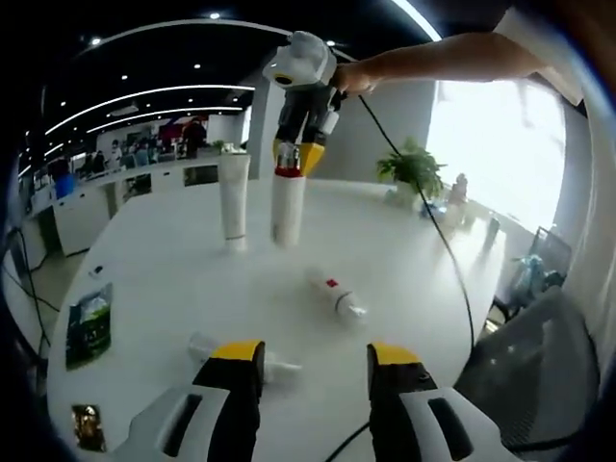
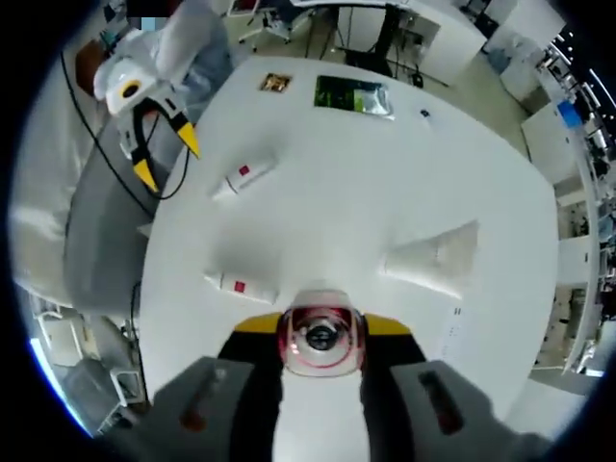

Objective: Arrange the skincare products in the storage area until every visible bottle or jar stands upright without overlapping.

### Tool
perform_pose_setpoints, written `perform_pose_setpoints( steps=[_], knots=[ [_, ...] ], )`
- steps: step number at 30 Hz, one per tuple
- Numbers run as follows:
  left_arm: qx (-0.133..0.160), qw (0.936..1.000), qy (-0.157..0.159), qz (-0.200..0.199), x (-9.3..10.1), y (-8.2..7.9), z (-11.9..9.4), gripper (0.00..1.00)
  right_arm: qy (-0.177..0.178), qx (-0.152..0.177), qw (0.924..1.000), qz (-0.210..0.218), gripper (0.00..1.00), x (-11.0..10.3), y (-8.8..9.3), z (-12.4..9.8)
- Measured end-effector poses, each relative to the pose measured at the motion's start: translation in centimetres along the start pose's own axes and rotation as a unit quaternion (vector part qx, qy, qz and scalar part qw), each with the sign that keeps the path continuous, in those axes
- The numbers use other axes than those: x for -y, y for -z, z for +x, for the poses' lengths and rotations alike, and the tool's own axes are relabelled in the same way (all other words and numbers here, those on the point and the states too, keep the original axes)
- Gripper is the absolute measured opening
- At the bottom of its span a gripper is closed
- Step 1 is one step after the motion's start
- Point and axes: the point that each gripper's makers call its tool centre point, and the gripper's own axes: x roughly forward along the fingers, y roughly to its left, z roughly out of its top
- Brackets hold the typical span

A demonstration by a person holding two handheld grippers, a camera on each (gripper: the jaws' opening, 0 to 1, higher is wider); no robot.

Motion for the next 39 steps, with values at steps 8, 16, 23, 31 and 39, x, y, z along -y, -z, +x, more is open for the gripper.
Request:
perform_pose_setpoints(
  steps=[8, 16, 23, 31, 39],
  knots=[
    [-0.008, 0.9999, 0.0, -0.012, -0.1, 0.4, 0.1, 0.45, -0.003, -0.003, 0.9996, 0.027, 0.29, 1.9, 1.4, 0.9],
    [-0.013, 0.9994, -0.008, -0.031, -0.7, 0.8, 0.2, 0.47, -0.005, 0.002, 0.9987, 0.051, 0.29, 3.7, 1.8, 1.9],
    [-0.007, 0.9971, -0.026, -0.071, -1.8, 1.0, 0.1, 0.48, 0.0, 0.001, 0.9978, 0.067, 0.29, 5.2, 2.2, 2.7],
    [0.006, 0.9909, -0.058, -0.121, -3.9, 1.1, -0.5, 0.5, 0.013, 0.003, 0.9968, 0.079, 0.29, 6.3, 2.2, 3.2],
    [-0.004, 0.993, -0.055, -0.105, -3.6, 1.4, -0.3, 0.49, 0.01, 0.007, 0.9962, 0.087, 0.29, 6.8, 2.1, 3.5]
  ],
)
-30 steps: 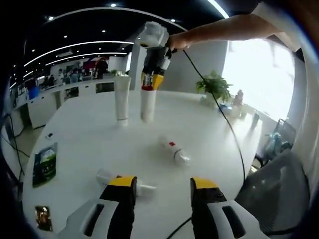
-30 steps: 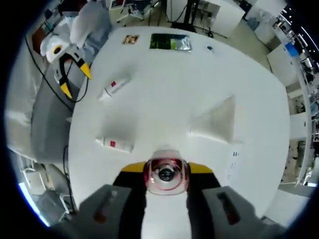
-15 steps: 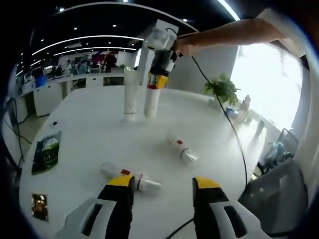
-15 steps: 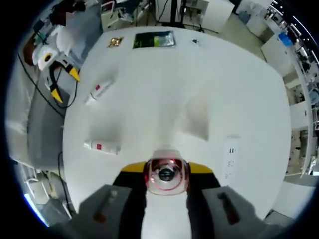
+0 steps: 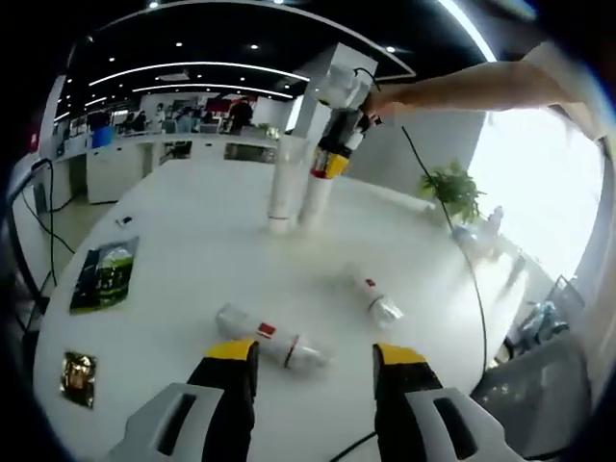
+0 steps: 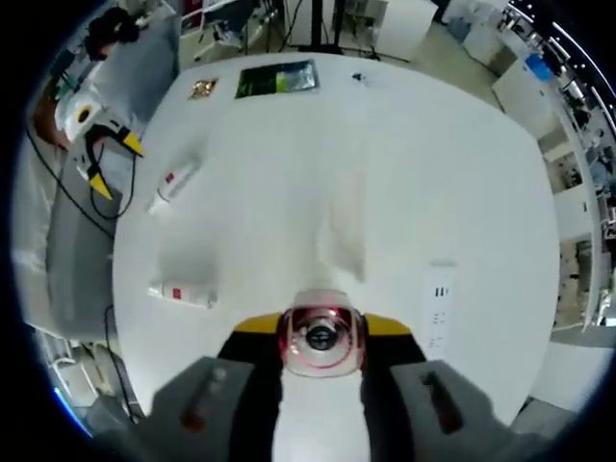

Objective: Arrange the skincare products in the storage area until every visible bottle or jar stands upright without overlapping.

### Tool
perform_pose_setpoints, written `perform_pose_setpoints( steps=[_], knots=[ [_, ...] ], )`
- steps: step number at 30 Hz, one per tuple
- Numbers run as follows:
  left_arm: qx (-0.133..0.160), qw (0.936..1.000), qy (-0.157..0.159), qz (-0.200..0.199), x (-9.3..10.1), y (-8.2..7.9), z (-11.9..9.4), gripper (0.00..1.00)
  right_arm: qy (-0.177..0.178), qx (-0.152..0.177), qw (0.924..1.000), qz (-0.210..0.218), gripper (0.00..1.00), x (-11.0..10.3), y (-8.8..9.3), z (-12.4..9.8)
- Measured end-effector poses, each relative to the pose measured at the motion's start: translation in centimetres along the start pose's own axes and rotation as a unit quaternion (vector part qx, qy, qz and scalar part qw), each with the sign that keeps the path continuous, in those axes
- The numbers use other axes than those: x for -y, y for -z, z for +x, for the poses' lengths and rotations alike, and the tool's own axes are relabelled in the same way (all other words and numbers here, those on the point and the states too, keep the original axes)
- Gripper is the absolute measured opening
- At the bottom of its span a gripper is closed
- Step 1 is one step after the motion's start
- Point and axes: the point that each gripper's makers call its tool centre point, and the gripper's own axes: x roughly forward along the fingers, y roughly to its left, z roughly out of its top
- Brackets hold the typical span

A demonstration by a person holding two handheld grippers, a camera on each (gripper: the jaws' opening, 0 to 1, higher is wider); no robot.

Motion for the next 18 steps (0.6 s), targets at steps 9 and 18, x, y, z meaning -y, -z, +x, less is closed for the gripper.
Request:
perform_pose_setpoints(
  steps=[9, 18],
  knots=[
    [-0.002, 1.0, 0.003, 0.008, 0.17, 0.08, 0.04, 0.48, -0.003, -0.002, 1.0, -0.001, 0.29, 0.05, -0.35, 0.51],
    [-0.008, 0.9997, 0.008, 0.023, 0.49, 0.2, 0.17, 0.48, -0.004, -0.005, 1.0, -0.002, 0.29, 0.38, -0.63, 0.74]
  ],
)
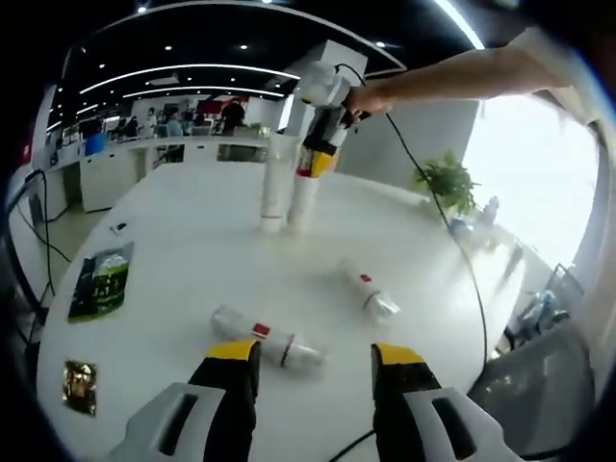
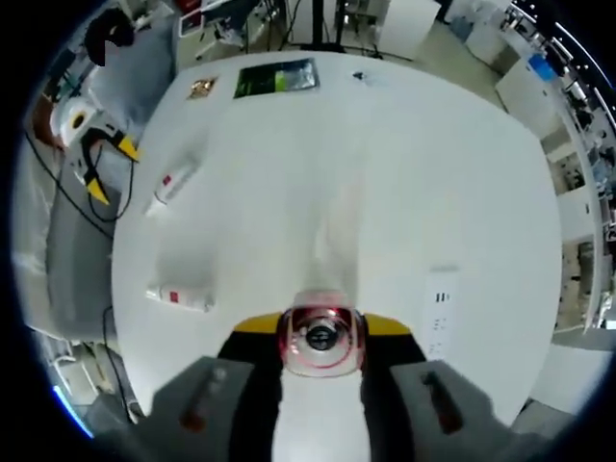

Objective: Arrange the skincare products in the storage area until every visible bottle or jar stands upright without overlapping.

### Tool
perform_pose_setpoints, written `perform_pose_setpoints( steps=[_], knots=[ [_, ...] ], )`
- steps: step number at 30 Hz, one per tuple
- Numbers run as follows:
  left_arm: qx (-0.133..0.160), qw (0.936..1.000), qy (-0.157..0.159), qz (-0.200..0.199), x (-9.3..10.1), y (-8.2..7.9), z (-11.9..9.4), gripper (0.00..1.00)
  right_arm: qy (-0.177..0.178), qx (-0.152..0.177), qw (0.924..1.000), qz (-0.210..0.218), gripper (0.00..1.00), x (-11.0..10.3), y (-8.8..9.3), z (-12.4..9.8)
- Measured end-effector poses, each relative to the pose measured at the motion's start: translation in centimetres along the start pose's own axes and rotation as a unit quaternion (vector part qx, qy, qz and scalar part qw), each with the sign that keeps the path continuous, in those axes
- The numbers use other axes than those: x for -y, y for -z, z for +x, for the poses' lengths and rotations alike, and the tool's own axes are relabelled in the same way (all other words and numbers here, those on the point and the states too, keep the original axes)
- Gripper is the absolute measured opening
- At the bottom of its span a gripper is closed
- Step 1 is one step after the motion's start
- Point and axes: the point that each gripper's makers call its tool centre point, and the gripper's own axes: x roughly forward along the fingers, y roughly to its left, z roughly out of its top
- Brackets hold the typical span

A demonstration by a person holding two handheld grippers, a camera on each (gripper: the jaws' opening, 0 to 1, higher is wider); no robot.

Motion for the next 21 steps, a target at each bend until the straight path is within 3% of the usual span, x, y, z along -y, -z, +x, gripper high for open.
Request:
perform_pose_setpoints(
  steps=[14, 21],
  knots=[
    [-0.003, 1.0, 0.003, 0.009, 0.22, 0.06, 0.1, 0.48, 0.0, 0.001, 0.9999, 0.011, 0.3, 0.32, -0.38, 0.22],
    [-0.007, 0.9999, 0.004, 0.013, 0.33, 0.21, 0.1, 0.47, -0.006, -0.013, 0.9995, 0.027, 0.31, 0.31, 0.35, 0.19]
  ],
)
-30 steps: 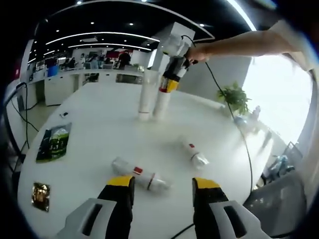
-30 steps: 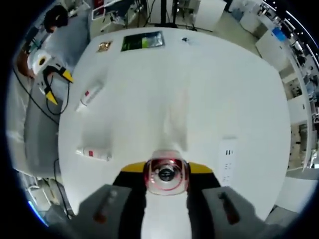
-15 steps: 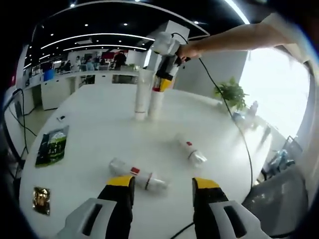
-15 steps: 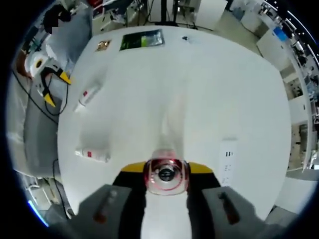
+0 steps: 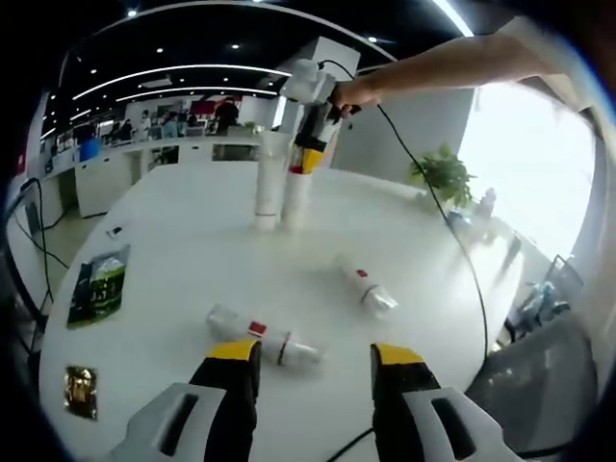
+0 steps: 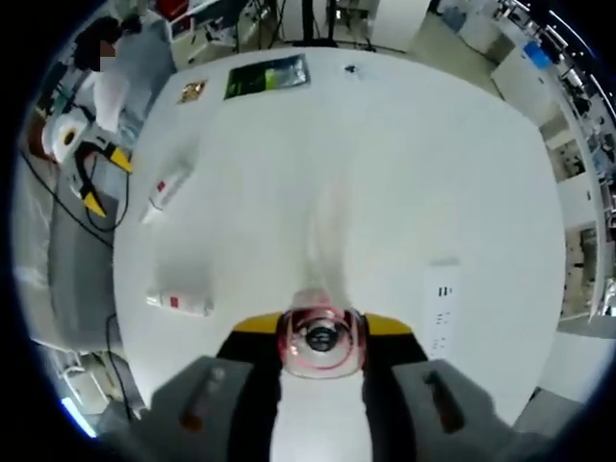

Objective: Arrange the skincare products in the storage area until every visible bottle or jar stands upright without overlapping.

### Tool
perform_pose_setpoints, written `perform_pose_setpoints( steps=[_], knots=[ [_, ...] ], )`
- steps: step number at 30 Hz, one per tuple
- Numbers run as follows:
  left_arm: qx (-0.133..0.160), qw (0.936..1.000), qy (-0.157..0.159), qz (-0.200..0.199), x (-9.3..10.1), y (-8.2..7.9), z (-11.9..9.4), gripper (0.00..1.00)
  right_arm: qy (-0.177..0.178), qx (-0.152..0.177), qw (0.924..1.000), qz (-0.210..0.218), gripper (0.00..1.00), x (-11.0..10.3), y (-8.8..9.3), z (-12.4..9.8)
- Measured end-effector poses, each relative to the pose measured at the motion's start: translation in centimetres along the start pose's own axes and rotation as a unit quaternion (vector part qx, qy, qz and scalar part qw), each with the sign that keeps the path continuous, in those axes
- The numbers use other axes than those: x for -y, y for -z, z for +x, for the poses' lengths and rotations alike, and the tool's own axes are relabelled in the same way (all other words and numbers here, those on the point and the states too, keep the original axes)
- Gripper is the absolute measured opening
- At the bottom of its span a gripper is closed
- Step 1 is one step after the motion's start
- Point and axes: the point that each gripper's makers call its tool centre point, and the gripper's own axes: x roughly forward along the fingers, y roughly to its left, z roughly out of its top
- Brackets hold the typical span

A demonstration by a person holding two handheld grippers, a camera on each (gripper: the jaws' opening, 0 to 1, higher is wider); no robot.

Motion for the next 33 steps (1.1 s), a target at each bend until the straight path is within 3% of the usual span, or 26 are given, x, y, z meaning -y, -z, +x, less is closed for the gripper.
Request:
perform_pose_setpoints(
  steps=[6, 10, 33],
  knots=[
    [-0.005, 1.0, 0.004, 0.003, 0.19, 0.19, 0.03, 0.46, -0.017, 0.015, 0.9997, 0.01, 0.32, -0.59, 0.17, 0.37],
    [-0.007, 1.0, 0.003, 0.007, 0.19, 0.23, 0.04, 0.46, -0.008, 0.029, 0.9996, -0.003, 0.32, -0.52, -0.15, 0.73],
    [-0.01, 0.9999, 0.002, 0.011, 0.09, 0.31, 0.12, 0.45, -0.018, 0.038, 0.9991, -0.008, 0.32, -0.11, -0.6, 0.82]
  ],
)
